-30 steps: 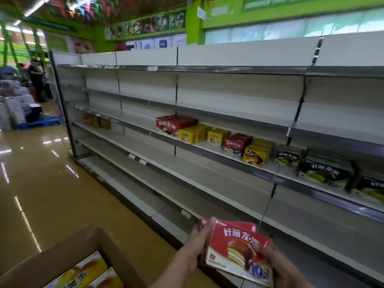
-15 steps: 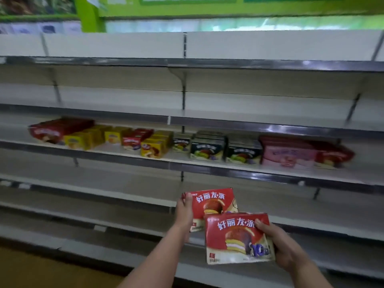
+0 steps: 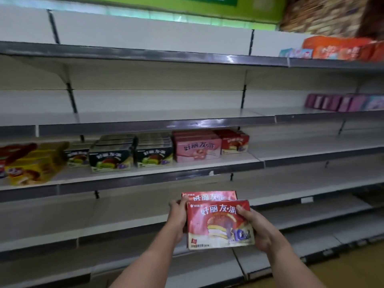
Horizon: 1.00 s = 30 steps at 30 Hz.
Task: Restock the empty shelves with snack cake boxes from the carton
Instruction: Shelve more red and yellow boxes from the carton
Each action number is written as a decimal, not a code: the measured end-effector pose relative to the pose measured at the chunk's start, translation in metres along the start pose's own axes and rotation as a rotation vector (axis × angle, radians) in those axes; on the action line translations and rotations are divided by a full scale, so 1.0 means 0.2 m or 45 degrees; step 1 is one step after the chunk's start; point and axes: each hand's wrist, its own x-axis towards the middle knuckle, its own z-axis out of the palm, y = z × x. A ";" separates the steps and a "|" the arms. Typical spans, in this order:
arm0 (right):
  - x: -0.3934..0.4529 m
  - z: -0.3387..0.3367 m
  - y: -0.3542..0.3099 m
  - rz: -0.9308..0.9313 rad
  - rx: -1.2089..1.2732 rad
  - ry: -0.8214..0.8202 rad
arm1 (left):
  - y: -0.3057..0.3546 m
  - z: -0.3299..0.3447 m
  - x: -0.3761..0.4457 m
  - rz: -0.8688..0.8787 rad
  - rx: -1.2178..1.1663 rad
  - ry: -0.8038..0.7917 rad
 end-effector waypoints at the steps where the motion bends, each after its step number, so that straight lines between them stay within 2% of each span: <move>1: 0.02 -0.03 -0.03 -0.012 0.001 0.014 | 0.01 0.05 0.04 0.021 -0.003 -0.012; 9: 0.33 -0.28 -0.33 -0.113 -0.066 0.219 | 0.16 0.43 0.42 0.174 -0.004 -0.139; 13: 0.54 -0.37 -0.48 -0.172 0.002 0.297 | 0.27 0.56 0.56 0.164 0.098 -0.427; 15: 0.65 -0.42 -0.53 -0.192 0.037 0.352 | 0.30 0.63 0.65 0.180 0.207 -0.484; 18: 0.79 -0.51 -0.58 -0.212 0.048 0.443 | 0.32 0.73 0.75 0.166 0.268 -0.479; 22: 0.93 -0.62 -0.68 -0.241 0.037 0.457 | 0.32 0.86 0.91 0.187 0.311 -0.327; 25: 1.02 -0.71 -0.77 -0.229 -0.091 0.376 | 0.31 0.98 0.99 0.231 0.336 -0.188; 30: 1.13 -0.86 -0.95 -0.231 -0.470 0.173 | 0.30 1.19 1.10 0.356 0.294 -0.109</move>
